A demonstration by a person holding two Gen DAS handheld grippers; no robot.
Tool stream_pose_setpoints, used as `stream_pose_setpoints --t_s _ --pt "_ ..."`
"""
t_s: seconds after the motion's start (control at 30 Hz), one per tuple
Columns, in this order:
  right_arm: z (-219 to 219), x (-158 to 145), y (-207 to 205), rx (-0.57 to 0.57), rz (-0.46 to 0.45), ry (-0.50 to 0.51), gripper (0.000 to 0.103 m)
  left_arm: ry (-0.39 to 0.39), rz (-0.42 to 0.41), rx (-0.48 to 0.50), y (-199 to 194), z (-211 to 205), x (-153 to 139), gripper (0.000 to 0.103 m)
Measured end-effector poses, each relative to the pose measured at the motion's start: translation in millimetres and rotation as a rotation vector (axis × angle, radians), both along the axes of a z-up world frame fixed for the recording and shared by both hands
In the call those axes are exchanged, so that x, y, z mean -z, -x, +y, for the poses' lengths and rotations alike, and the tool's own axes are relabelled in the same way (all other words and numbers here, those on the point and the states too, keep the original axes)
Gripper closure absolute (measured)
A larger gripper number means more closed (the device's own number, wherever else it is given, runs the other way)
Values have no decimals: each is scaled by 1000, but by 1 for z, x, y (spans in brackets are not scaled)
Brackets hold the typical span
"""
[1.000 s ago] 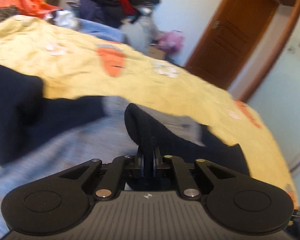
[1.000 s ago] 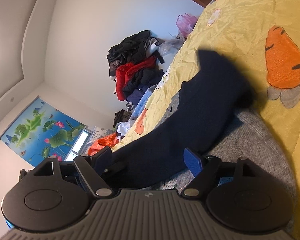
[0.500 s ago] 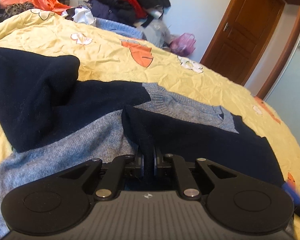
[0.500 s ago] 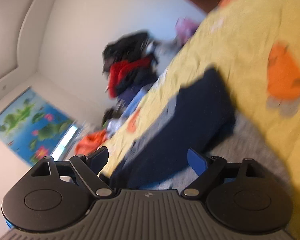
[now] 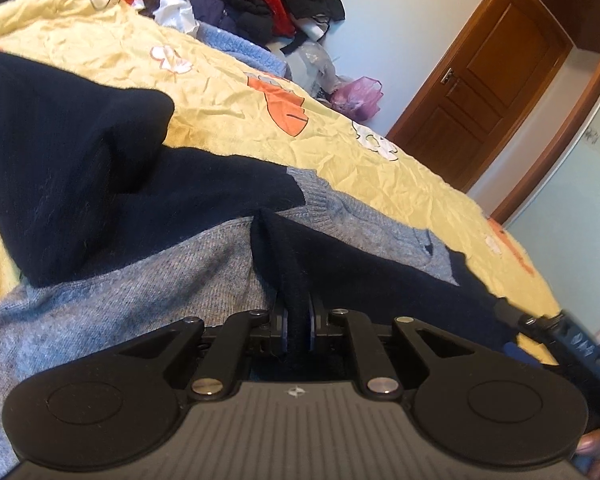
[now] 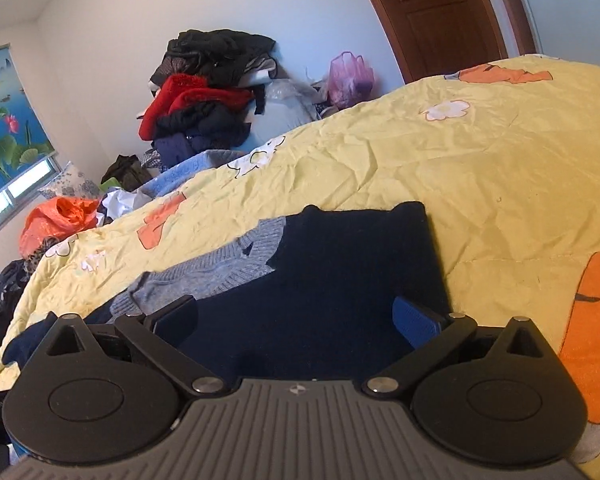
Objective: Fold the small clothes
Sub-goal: 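Fold the held navy sleeve across the sweater body with the left tool and release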
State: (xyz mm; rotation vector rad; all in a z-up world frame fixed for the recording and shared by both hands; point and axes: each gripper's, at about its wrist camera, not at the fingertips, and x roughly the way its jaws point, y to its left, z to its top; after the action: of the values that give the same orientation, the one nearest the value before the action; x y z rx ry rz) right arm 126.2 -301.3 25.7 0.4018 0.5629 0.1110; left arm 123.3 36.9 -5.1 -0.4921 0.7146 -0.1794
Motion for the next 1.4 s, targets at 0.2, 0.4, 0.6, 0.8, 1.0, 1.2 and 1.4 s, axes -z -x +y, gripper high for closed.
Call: stream_pose_setpoints --t_s 0.2,0.4,0.6,0.8,1.0,1.2,1.4 --pt "13 0 9 -9 -10 90 1 -11 -109 -114 37 61 -38 17" --pt "-6 3 16 -1 -49 -50 1 185 -131 -485 36 208 -38 3" --pt "-6 3 16 3 -49 -43 1 402 -103 -739 25 303 -2 4" --pt "-7 4 16 9 -55 -64 1 323 -120 -738 -10 327 2 4" --pt "-4 3 16 17 -55 -60 1 166 -87 -718 -47 328 2 32" --pt "-6 4 15 18 -57 -70 1 28 7 -753 -53 325 3 97" --pt "-8 4 16 20 -62 -89 1 -196 -178 -657 -27 239 -60 97"
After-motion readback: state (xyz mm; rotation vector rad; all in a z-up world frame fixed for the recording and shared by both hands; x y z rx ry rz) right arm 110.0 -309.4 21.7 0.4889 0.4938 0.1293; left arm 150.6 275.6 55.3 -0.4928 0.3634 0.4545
